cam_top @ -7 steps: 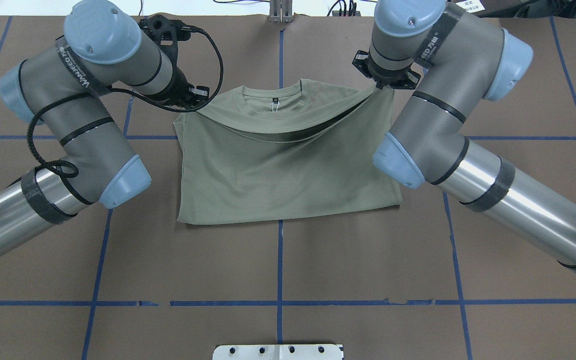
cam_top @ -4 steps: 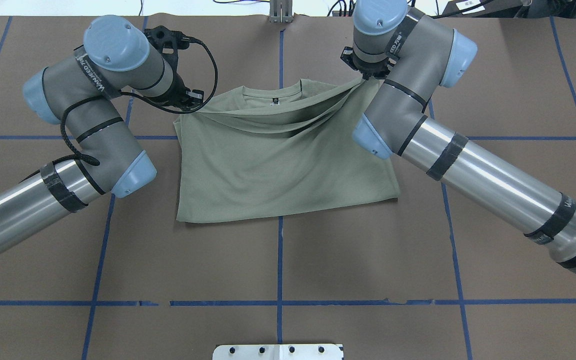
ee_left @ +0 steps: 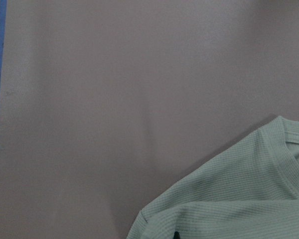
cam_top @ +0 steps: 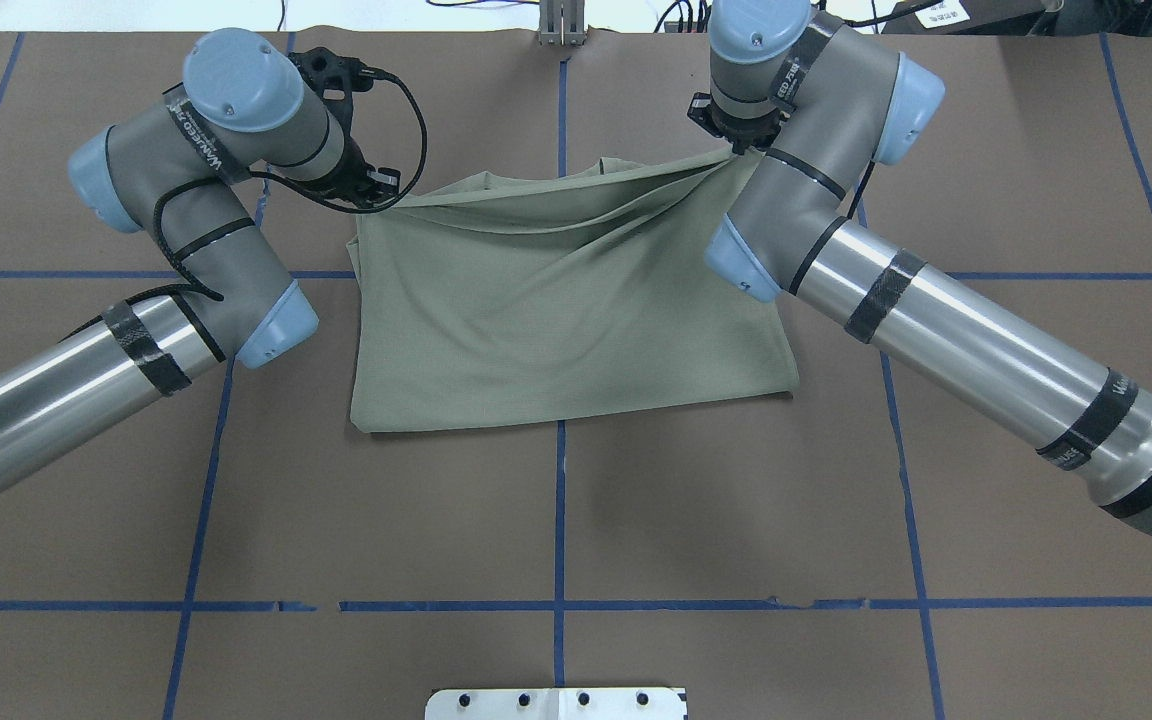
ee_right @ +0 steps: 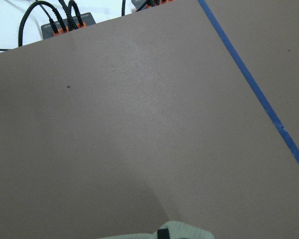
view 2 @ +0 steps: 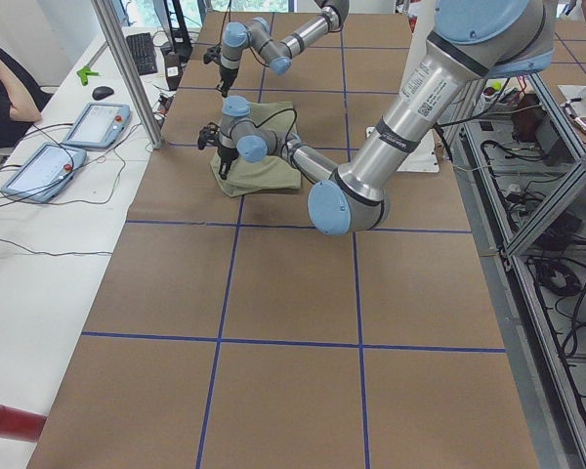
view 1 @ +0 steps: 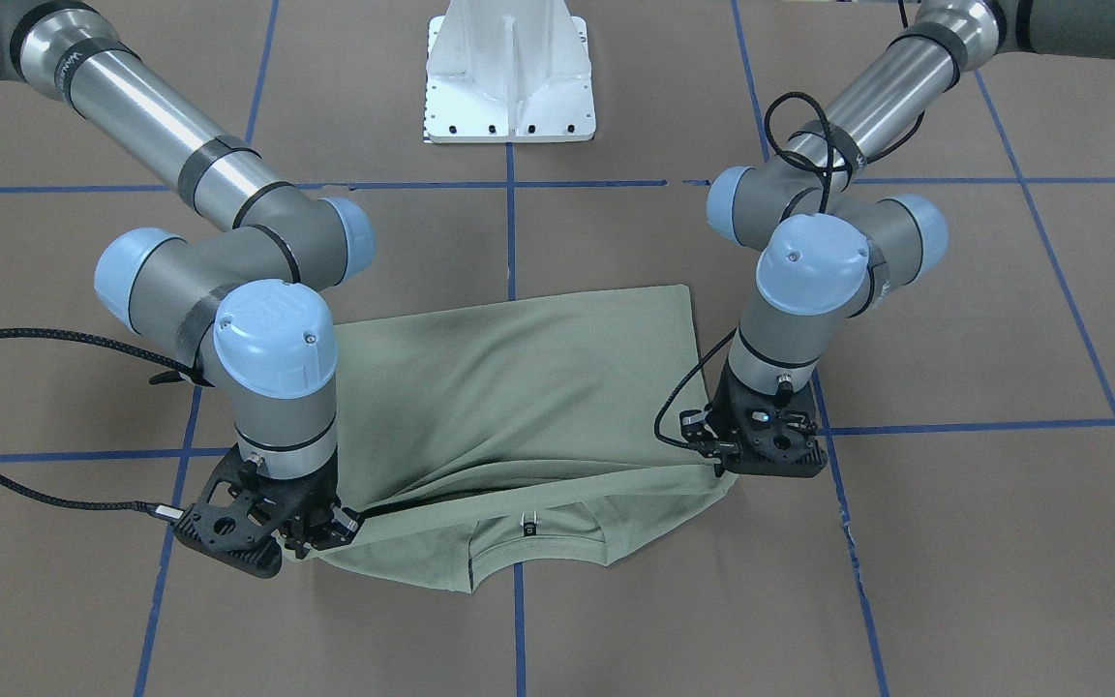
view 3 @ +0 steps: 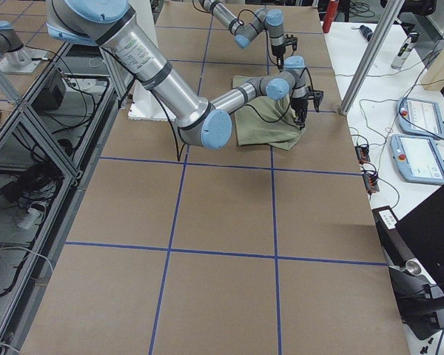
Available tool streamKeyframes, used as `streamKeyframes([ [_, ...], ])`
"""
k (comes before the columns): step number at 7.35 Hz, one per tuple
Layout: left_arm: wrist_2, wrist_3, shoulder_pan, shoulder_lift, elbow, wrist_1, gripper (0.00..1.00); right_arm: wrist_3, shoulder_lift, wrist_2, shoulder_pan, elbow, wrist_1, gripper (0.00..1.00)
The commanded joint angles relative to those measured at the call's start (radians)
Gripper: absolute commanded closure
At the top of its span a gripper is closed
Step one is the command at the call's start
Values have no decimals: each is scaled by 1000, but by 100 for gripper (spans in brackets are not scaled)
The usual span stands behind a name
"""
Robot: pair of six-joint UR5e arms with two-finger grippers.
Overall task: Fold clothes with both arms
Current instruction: 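Carry the hem with both grippers over the shirt toward the collar, then release the hem near the collar and pull the left gripper back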
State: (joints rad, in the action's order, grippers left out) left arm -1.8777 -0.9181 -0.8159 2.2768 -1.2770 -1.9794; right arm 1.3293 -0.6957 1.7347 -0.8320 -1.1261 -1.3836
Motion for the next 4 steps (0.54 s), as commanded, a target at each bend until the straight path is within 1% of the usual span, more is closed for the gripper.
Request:
streamKeyframes([
  [1,0,12,-3,1,18,-18,33,-33,-1,-1,5,67,61,1],
  [2,-3,9,-2,-6,12,-59,0,-65,-2,3,4,65,61,0],
  [3,-9,8,-3,-11,-16,-65,0,-100,-2,34,-9,45,61,0],
  [4,-39,2,-3,-34,-87,-61,0,-132,-19,114,-34,-4,58,0],
])
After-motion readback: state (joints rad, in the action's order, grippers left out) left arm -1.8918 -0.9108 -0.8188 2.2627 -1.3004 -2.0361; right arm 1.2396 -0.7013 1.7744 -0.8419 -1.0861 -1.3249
